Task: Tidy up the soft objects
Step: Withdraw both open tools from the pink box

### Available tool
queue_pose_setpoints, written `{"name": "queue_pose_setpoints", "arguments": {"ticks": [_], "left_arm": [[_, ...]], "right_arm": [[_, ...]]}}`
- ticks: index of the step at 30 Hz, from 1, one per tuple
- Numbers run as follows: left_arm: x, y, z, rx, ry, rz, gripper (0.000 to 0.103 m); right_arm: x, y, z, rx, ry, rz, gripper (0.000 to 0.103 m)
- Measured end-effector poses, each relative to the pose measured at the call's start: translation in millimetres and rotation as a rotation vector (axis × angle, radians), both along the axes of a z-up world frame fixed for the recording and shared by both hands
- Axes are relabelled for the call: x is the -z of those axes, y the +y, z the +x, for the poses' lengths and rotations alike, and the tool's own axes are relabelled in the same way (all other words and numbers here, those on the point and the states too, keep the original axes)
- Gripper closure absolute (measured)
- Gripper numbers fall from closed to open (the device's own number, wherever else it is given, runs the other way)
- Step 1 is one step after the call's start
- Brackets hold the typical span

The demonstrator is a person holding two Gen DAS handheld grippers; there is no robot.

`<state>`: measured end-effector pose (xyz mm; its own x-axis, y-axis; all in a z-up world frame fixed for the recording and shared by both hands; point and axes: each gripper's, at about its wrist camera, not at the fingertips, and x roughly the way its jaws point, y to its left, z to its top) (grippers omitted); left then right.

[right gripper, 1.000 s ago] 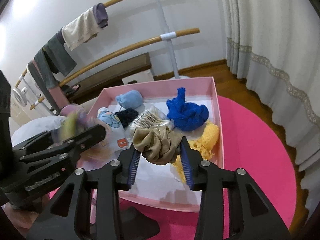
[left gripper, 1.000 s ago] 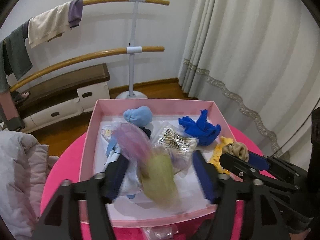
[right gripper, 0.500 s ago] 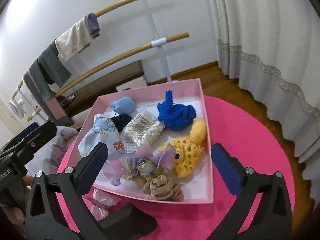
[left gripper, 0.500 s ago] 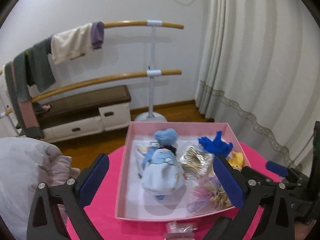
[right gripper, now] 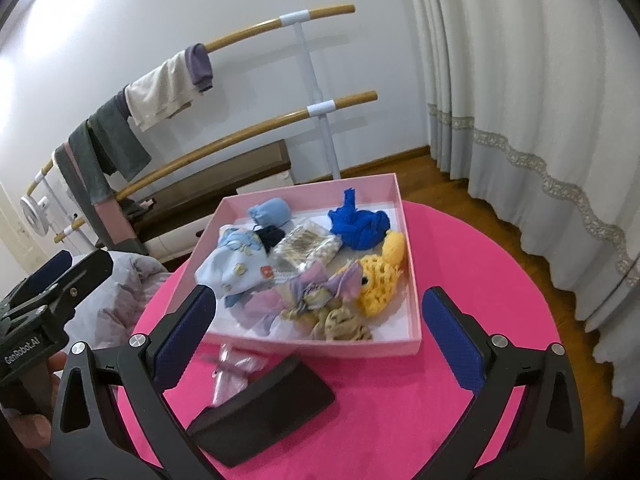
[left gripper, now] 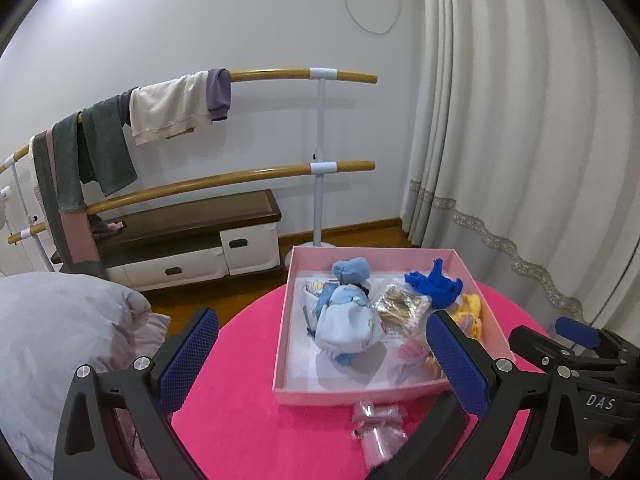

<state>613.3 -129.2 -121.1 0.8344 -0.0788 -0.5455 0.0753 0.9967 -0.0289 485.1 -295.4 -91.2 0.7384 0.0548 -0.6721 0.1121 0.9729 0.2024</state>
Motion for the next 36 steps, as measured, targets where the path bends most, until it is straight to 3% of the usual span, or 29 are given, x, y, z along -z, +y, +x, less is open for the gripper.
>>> {"name": "queue_pose_setpoints", "arguments": {"ticks": [22,30,36], "left_arm": [[-28.3,40.2,-206.8,-0.033,-0.002,-0.058,0.000],[-28.6,59.4,-250.0,-0.058,0.024,-0.060,0.000],[-33.2,59.4,-259.0,-0.053,0.037,-0.058,0.000]], "right_arm": [[-35.4,43.1,-127.8,-0.019,-0.107,-0.038,0.000],[-27.5,49.9,-147.6,-0.021,-0.090,-0.040,0.000],[-22.4,54.8,-149.9,-0.025,-0.079,-0.039,0.000]]}}
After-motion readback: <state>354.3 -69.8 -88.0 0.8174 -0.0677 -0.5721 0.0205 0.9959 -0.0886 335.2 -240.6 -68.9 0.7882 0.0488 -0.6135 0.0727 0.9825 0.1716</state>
